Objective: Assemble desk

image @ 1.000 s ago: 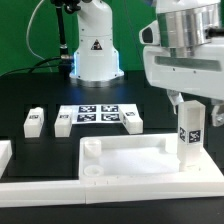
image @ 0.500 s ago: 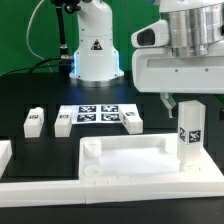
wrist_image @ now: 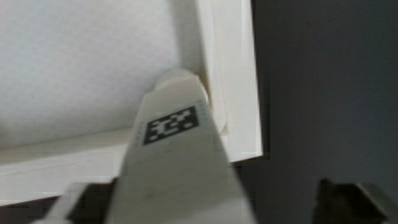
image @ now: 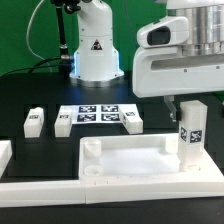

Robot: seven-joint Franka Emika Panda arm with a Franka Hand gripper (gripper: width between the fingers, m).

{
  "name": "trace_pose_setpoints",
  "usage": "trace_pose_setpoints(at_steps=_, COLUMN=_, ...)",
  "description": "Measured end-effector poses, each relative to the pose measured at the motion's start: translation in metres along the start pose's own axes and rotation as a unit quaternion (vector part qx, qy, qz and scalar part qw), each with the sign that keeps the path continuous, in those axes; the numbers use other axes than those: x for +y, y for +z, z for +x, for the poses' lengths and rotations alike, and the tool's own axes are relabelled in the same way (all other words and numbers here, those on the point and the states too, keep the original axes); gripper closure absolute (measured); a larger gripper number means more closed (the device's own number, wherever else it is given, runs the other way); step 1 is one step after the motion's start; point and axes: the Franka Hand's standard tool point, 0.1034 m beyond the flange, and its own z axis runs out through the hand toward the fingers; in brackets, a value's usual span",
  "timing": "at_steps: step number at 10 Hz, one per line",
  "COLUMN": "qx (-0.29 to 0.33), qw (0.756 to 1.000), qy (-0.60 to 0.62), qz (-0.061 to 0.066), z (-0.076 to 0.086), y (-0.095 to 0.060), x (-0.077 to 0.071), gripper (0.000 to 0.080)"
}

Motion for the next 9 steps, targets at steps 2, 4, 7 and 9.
trace_pose_setpoints(at_steps=2, qx=-0.001, qw=0.998, qy=0.062, qz=-0.003, z=0.000, y=0.001, x=0.004, gripper=0.0495)
trace_pose_setpoints(at_steps=4, qx=-0.001, qw=0.989, qy=0.147, qz=-0.004, z=0.001, y=0.001, x=0.007, gripper=0.0498)
trace_pose_setpoints(at_steps=7, qx=-0.008, qw=0.914, qy=0.405, qz=0.023, z=-0.001, y=0.003, x=0.008, gripper=0.0500)
trace_pose_setpoints(at_steps=9, qx=-0.024, qw=0.847, qy=0.528, qz=0.051, z=-0.001, y=0.003, x=0.011, gripper=0.0500)
